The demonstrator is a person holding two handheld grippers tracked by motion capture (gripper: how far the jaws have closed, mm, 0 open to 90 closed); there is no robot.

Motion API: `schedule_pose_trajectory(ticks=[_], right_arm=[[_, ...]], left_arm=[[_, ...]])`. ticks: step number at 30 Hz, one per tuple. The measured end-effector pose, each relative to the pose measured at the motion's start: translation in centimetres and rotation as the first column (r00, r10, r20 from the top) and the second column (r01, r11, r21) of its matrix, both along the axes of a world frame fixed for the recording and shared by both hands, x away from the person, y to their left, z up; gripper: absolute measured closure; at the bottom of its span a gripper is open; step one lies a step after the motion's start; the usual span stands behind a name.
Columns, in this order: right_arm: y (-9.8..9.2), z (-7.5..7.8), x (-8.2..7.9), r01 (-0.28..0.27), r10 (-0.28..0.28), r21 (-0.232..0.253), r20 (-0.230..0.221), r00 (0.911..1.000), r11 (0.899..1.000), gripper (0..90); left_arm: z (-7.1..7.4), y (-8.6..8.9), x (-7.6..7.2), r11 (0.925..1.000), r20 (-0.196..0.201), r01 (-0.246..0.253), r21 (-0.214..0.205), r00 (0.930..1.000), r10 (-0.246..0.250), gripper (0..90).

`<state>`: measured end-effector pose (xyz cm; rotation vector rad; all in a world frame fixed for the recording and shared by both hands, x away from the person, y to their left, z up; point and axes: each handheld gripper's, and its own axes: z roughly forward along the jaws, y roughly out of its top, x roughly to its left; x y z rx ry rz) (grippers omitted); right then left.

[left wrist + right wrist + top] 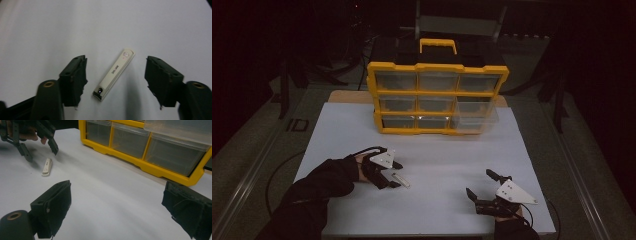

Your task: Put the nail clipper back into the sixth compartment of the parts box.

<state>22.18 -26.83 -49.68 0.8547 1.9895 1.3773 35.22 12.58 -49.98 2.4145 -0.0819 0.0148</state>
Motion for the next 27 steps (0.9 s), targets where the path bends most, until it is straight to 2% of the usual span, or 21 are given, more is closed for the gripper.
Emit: schedule_pose_trajectory(ticks=[2,3,6,10,12,13,15,16,17,19,24,27], right_arm=[[0.0,0.0,0.0,0.000,0.000,0.000,-0.001,1.0000,1.000,8.4],[0.0,0.0,0.0,-0.001,0.001,-0.001,-0.002,1.0000,1.000,8.4],[0.0,-0.1,0.0,-0.002,0.002,0.000,-0.004,1.0000,1.000,8.4],[0.0,-0.1,0.1,-0.002,0.002,0.001,-0.003,1.0000,1.000,8.5],[0.0,-0.1,0.1,-0.003,0.003,0.001,-0.003,1.0000,1.000,8.5],[0.0,-0.1,0.1,-0.003,0.003,0.002,-0.003,1.0000,1.000,8.5],[-0.1,0.0,0.1,-0.003,0.003,0.003,-0.001,1.0000,1.000,8.5],[-0.1,0.0,0.1,-0.003,0.003,0.003,0.000,1.0000,1.000,8.5],[-0.1,-0.1,0.1,-0.003,0.003,0.004,-0.001,1.0000,1.000,8.4],[-0.1,-0.1,0.1,-0.002,0.002,0.005,-0.003,1.0000,1.000,8.4],[-0.1,0.0,0.1,-0.004,0.004,0.008,-0.003,1.0000,1.000,8.4],[-0.1,0.0,0.1,-0.004,0.004,0.008,-0.003,1.0000,1.000,8.4]], left_arm=[[0.0,-0.1,0.1,0.9999,-0.003,0.013,0.009,0.9999,-0.012,37.9],[0.0,-0.2,0.1,0.9996,0.009,0.022,0.018,0.9997,-0.022,42.3],[0.0,-0.6,0.3,0.9968,0.032,0.055,0.057,0.9978,-0.057,47.8],[0.0,-1.0,0.5,0.9931,0.029,0.081,0.085,0.9960,-0.084,52.7],[0.0,-1.0,0.5,0.9931,0.029,0.081,0.085,0.9960,-0.084,54.6],[0.0,-1.2,0.7,0.9888,0.045,0.095,0.115,0.9939,-0.101,57.3],[0.0,-1.4,0.8,0.9861,0.038,0.108,0.126,0.9928,-0.114,58.9],[-0.1,-1.5,0.7,0.9851,0.051,0.104,0.137,0.9924,-0.112,58.9],[-0.1,-1.5,0.8,0.9830,0.041,0.109,0.148,0.9924,-0.116,59.0],[-0.1,-1.7,0.8,0.9804,0.049,0.112,0.162,0.9914,-0.122,61.0],[0.0,-2.1,1.1,0.9674,0.046,0.140,0.211,0.9872,-0.153,66.0],[0.2,-2.5,1.0,0.9572,0.057,0.154,0.245,0.9832,-0.173,68.1]])
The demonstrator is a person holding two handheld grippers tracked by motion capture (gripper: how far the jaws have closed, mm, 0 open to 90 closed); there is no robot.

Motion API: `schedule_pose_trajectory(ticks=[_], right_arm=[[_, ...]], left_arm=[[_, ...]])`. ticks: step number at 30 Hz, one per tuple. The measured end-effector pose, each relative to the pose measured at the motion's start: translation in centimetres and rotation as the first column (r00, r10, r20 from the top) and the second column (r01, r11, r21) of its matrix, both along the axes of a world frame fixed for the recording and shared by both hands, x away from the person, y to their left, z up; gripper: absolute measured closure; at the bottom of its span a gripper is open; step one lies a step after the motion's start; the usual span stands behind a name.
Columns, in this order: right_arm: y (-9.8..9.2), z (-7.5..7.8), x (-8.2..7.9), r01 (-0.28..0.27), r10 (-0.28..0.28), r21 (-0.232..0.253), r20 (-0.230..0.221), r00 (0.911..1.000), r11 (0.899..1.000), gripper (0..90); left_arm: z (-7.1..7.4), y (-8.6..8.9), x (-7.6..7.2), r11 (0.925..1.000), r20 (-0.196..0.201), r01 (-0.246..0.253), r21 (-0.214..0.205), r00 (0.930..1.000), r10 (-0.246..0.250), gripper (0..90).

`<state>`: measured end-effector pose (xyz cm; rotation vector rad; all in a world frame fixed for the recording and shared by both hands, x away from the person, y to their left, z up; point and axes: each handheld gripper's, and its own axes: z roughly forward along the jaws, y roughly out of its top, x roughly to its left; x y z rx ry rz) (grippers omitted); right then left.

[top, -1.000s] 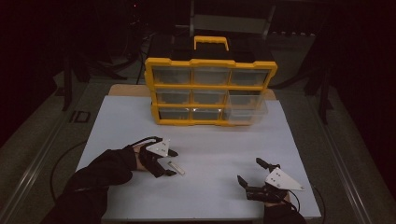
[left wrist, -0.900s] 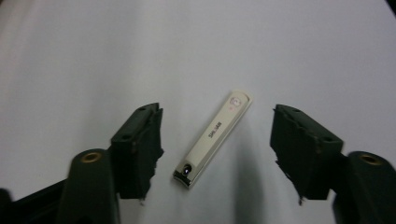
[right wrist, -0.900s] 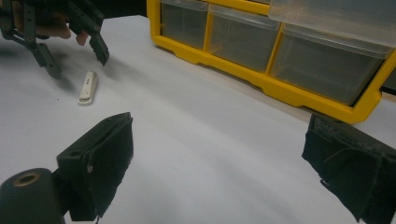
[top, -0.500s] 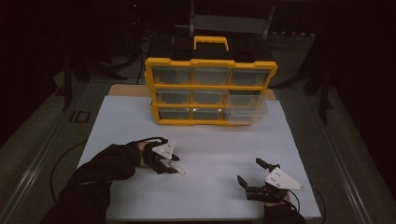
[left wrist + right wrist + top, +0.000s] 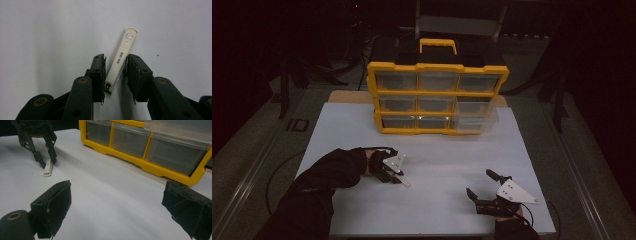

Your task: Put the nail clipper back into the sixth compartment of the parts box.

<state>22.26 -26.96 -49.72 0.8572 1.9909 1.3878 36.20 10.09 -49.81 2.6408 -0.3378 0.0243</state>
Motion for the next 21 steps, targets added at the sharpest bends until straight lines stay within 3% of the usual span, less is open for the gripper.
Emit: schedule_pose_trajectory(ticks=[3,4,6,13,17,21], right_arm=[[0.0,0.0,0.0,0.000,0.000,-0.001,0.000,1.0000,1.000,8.5],[0.0,0.0,0.0,0.000,0.000,-0.001,0.000,1.0000,1.000,8.5],[0.1,0.0,0.0,-0.002,0.002,0.000,-0.002,1.0000,1.000,8.5],[0.1,0.0,0.0,-0.002,0.002,0.000,0.000,1.0000,1.000,8.4],[0.0,0.0,0.0,-0.002,0.002,0.005,-0.001,1.0000,1.000,8.4],[0.0,0.0,0.0,-0.001,0.001,0.003,0.000,1.0000,1.000,8.5]], left_arm=[[0.1,-0.2,0.0,0.9998,0.006,0.014,0.013,0.9999,-0.014,69.5],[0.1,-0.4,-0.2,0.9985,0.017,0.044,0.032,0.9989,-0.044,69.5],[0.2,-0.6,-0.4,0.9973,0.020,0.058,0.045,0.9980,-0.059,76.9],[0.3,-0.6,-0.2,0.9963,0.006,0.070,0.049,0.9975,-0.070,78.0],[0.9,-0.5,-0.3,0.9990,-0.014,0.030,0.033,0.9995,-0.029,78.1],[1.9,-0.6,-0.3,0.9988,-0.070,-0.048,0.012,0.9963,0.049,78.1]])
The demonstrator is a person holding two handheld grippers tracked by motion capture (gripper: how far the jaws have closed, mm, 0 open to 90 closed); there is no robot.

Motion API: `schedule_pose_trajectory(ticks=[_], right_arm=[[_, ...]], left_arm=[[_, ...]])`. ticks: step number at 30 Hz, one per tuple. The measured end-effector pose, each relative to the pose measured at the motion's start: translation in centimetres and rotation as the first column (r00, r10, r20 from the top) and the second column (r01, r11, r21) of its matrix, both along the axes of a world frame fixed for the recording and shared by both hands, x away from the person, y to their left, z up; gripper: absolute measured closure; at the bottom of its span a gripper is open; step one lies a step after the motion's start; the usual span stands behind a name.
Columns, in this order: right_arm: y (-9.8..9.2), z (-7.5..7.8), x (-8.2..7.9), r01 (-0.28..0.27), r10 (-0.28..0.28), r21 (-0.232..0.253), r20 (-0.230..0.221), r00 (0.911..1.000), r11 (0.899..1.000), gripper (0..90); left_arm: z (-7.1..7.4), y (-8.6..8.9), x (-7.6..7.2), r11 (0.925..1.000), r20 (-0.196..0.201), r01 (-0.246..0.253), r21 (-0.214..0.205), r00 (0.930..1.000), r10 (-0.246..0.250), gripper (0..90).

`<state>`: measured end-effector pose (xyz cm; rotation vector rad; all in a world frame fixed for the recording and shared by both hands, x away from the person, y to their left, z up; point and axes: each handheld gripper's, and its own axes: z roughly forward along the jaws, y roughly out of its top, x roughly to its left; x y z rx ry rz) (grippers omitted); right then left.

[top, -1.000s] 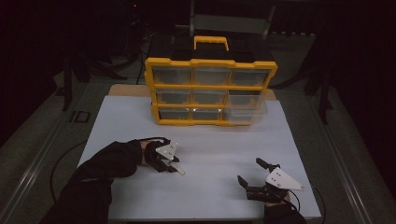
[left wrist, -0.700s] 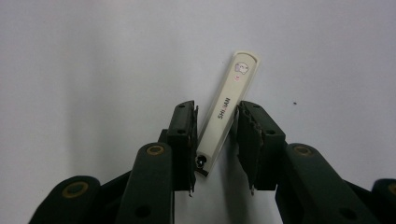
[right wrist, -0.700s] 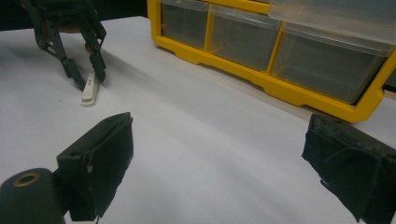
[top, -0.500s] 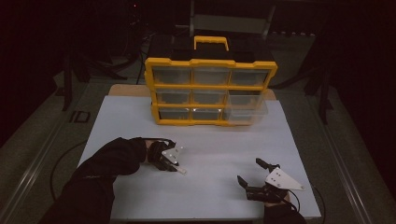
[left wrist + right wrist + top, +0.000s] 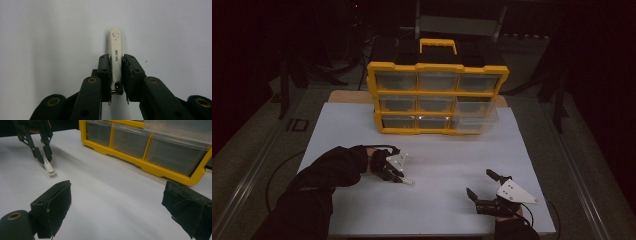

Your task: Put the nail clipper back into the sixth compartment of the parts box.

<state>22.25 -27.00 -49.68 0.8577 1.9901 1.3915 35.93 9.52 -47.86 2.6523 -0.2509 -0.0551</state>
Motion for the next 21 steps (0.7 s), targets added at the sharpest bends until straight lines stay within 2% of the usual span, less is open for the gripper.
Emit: schedule_pose_trajectory(ticks=[1,3,4,5,7,8,9,10,12,13,14,15,17,18,19,21], right_arm=[[0.0,0.0,0.0,0.002,-0.002,0.000,-0.001,1.0000,1.000,8.5],[0.0,0.0,0.0,0.003,-0.003,0.000,0.000,1.0000,1.000,8.5],[0.0,0.1,0.0,0.005,-0.005,0.003,-0.002,1.0000,1.000,8.5],[0.0,0.1,0.0,0.005,-0.005,0.003,-0.001,1.0000,1.000,8.5],[0.0,0.0,0.0,0.005,-0.005,0.005,-0.003,1.0000,1.000,8.5],[0.0,0.0,0.0,0.005,-0.005,0.006,-0.004,1.0000,1.000,8.5],[0.0,0.0,0.0,0.005,-0.005,0.006,-0.004,1.0000,1.000,8.5],[0.0,0.0,0.0,0.006,-0.006,0.006,-0.004,1.0000,1.000,8.5],[0.0,0.0,0.0,0.006,-0.006,0.007,-0.004,1.0000,1.000,8.5],[0.0,0.1,0.0,0.007,-0.007,0.006,-0.004,1.0000,1.000,8.5],[0.0,0.1,0.0,0.007,-0.007,0.005,-0.004,1.0000,1.000,8.5],[0.0,0.1,0.0,0.007,-0.007,0.006,-0.004,1.0000,1.000,8.5],[0.0,0.1,0.0,0.009,-0.009,0.007,-0.004,0.9999,1.000,8.4],[0.0,0.1,0.0,0.009,-0.009,0.007,-0.004,1.0000,1.000,8.5],[0.0,0.0,0.0,0.009,-0.009,0.007,-0.004,1.0000,1.000,8.5],[0.0,0.0,0.0,0.008,-0.008,0.007,-0.005,1.0000,1.000,8.4]], left_arm=[[0.2,-0.1,0.0,0.9995,0.008,-0.024,0.019,0.9997,0.024,78.1],[0.6,-0.1,-0.3,0.9990,0.009,-0.043,0.012,0.9990,0.043,78.1],[1.0,-0.1,-0.4,0.9983,0.017,-0.058,-0.003,0.9981,0.058,78.1],[1.4,-0.1,-0.4,0.9970,-0.004,-0.073,-0.025,0.9973,0.073,78.2],[2.1,0.0,-0.6,0.9936,-0.014,-0.091,-0.067,0.9958,0.090,78.2],[2.4,0.0,-0.6,0.9934,-0.029,-0.084,-0.078,0.9963,0.082,78.2],[2.7,-0.1,-0.8,0.9932,-0.011,-0.081,-0.083,0.9967,0.080,78.2],[3.0,-0.1,-0.7,0.9919,-0.030,-0.090,-0.090,0.9957,0.087,78.2],[3.4,-0.1,-0.8,0.9910,-0.014,-0.092,-0.097,0.9957,0.092,78.3],[3.7,-0.1,-0.7,0.9889,-0.032,-0.104,-0.106,0.9943,0.101,78.3],[4.0,-0.1,-0.8,0.9868,-0.024,-0.108,-0.121,0.9941,0.106,78.3],[4.3,-0.1,-0.6,0.9837,-0.041,-0.121,-0.133,0.9924,0.116,78.3],[4.9,0.0,-0.6,0.9783,-0.038,-0.131,-0.161,0.9912,0.127,78.3],[5.2,0.0,-0.6,0.9749,-0.060,-0.138,-0.175,0.9898,0.129,78.3],[5.4,0.0,-0.7,0.9699,-0.045,-0.147,-0.194,0.9889,0.141,78.2],[5.8,-0.1,-0.6,0.9616,-0.047,-0.172,-0.214,0.9850,0.166,78.2]])
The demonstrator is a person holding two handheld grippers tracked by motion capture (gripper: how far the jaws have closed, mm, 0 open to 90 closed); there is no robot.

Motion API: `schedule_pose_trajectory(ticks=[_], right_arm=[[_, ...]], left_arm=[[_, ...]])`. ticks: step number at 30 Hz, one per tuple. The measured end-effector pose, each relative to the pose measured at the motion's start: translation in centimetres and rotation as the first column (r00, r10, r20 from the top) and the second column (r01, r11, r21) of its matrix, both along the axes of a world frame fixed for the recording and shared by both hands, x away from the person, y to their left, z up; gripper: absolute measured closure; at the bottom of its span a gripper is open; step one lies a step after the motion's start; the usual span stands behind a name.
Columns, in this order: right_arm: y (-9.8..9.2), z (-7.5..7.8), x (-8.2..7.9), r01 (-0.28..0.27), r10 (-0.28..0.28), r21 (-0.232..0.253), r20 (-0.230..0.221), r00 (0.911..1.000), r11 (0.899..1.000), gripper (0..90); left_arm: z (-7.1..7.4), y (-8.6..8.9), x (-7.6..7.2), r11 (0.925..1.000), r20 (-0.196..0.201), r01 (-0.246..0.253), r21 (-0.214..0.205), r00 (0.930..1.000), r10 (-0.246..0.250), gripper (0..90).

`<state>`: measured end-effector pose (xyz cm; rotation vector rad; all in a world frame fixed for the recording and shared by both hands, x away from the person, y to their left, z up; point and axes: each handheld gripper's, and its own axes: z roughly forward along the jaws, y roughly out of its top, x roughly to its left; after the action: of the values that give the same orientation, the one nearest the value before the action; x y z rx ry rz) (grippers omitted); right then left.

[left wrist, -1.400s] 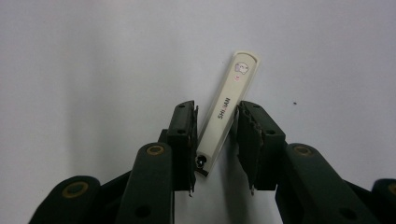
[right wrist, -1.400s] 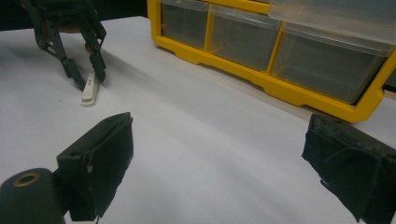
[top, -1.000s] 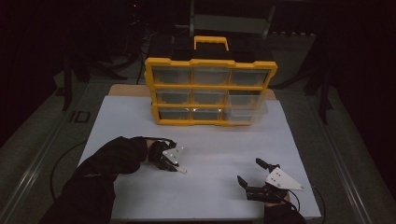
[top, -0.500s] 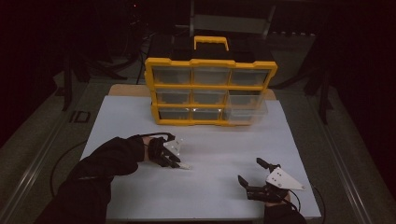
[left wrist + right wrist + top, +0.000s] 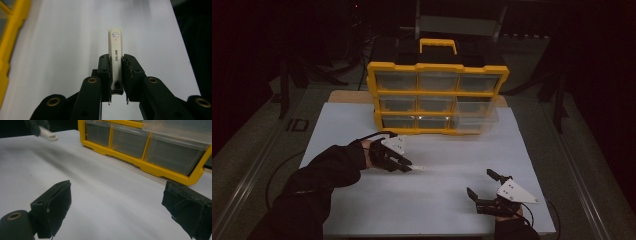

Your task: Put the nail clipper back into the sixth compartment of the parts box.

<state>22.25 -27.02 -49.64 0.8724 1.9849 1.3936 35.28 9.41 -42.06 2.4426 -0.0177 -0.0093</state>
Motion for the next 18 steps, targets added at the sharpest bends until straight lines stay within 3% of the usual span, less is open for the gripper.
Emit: schedule_pose_trajectory(ticks=[2,3,8,14,15,18], right_arm=[[0.0,0.0,0.0,0.000,0.000,0.000,0.000,1.0000,1.000,8.5],[0.0,0.0,0.0,0.000,0.000,-0.001,0.001,1.0000,1.000,8.5],[0.0,0.0,0.0,0.003,-0.003,0.000,0.002,1.0000,1.000,8.5],[-0.1,0.0,0.0,0.006,-0.006,-0.001,0.003,1.0000,1.000,8.5],[-0.1,0.1,0.0,0.006,-0.006,-0.002,0.004,1.0000,1.000,8.5],[-0.1,0.1,0.0,0.008,-0.008,-0.001,0.005,1.0000,1.000,8.5]], left_arm=[[0.3,-0.1,0.2,0.9990,-0.033,-0.035,-0.027,0.9989,0.035,78.2],[0.4,-0.2,0.2,0.9977,-0.017,-0.062,-0.028,0.9979,0.062,78.2],[0.6,-0.8,0.2,0.9920,-0.060,-0.120,-0.038,0.9912,0.118,78.2],[1.0,-2.1,0.0,0.9919,-0.081,-0.119,0.045,0.9892,0.122,78.2],[1.2,-2.3,-0.1,0.9910,-0.066,-0.124,0.050,0.9897,0.127,78.2],[2.2,-2.8,0.0,0.9883,-0.077,-0.143,0.054,0.9861,0.147,78.2]])
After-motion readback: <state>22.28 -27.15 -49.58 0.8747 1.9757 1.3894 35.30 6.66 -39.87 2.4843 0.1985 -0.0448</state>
